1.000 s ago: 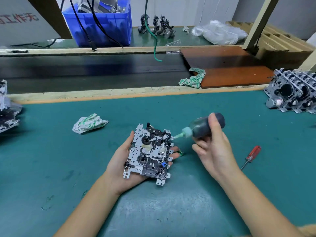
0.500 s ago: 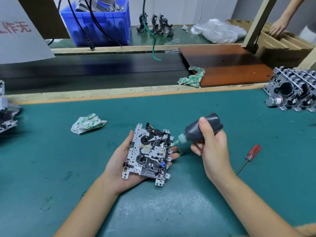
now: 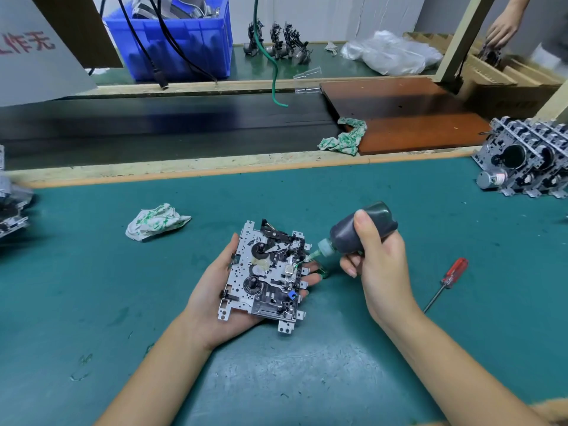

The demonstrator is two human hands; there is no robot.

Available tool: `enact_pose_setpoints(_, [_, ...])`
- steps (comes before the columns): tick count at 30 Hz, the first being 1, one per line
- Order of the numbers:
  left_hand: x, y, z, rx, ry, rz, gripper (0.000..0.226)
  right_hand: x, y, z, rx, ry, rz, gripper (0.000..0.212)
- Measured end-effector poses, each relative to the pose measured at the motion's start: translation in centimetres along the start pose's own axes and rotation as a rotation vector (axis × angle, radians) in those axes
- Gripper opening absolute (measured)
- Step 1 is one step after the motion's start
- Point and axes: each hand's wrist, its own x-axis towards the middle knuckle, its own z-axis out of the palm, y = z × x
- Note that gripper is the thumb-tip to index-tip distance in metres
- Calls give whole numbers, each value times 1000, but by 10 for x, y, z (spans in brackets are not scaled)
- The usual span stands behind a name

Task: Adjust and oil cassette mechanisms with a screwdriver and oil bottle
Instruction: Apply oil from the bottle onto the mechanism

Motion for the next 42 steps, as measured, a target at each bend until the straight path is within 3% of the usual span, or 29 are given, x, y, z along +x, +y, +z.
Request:
enact_pose_setpoints(14, [0, 0, -1, 16, -8, 4, 78, 3, -12, -6, -9, 34, -84, 34])
enact_pose_setpoints(22, [0, -1, -4, 73, -27, 11, 85, 21, -3, -28, -602, -36, -154, 42])
enact_pose_setpoints(25, [0, -2, -5, 68, -58, 27, 95, 26, 3, -32, -649, -116, -89, 39])
enact_pose_setpoints(27, [-1, -2, -5, 70, -81, 38, 101, 25, 2, -29, -656, -84, -90, 41])
enact_pose_setpoints(28, [-1, -1, -5, 74, -95, 38, 104, 23, -2, -28, -664, 5, -200, 41])
enact_pose_setpoints(30, [-2, 0, -4, 84, -133, 23, 106, 16, -13, -29, -702, 161, -664, 28])
enact_pose_setpoints(31, [-3, 1, -4, 101, -152, 9, 107, 13, -18, -32, -737, 147, -881, 20])
enact_pose_setpoints(32, [-4, 3, -4, 128, -171, -11, 106, 10, -22, -33, -782, 68, -1007, 16])
enact_pose_setpoints(34, [-6, 6, -4, 201, -185, -65, 103, 5, -24, -33, -961, -224, -978, 24])
enact_pose_setpoints(37, [-10, 14, -1, 377, -167, -194, 94, 2, -22, -29, -1350, -624, -687, 76])
enact_pose_setpoints(39, [-12, 18, 4, 524, -107, -258, 78, -4, -21, -28, -1419, -731, -656, 84])
enact_pose_setpoints(42, [-10, 28, 11, 633, -1, -282, 58, -15, -21, -31, -1459, -733, -758, 80])
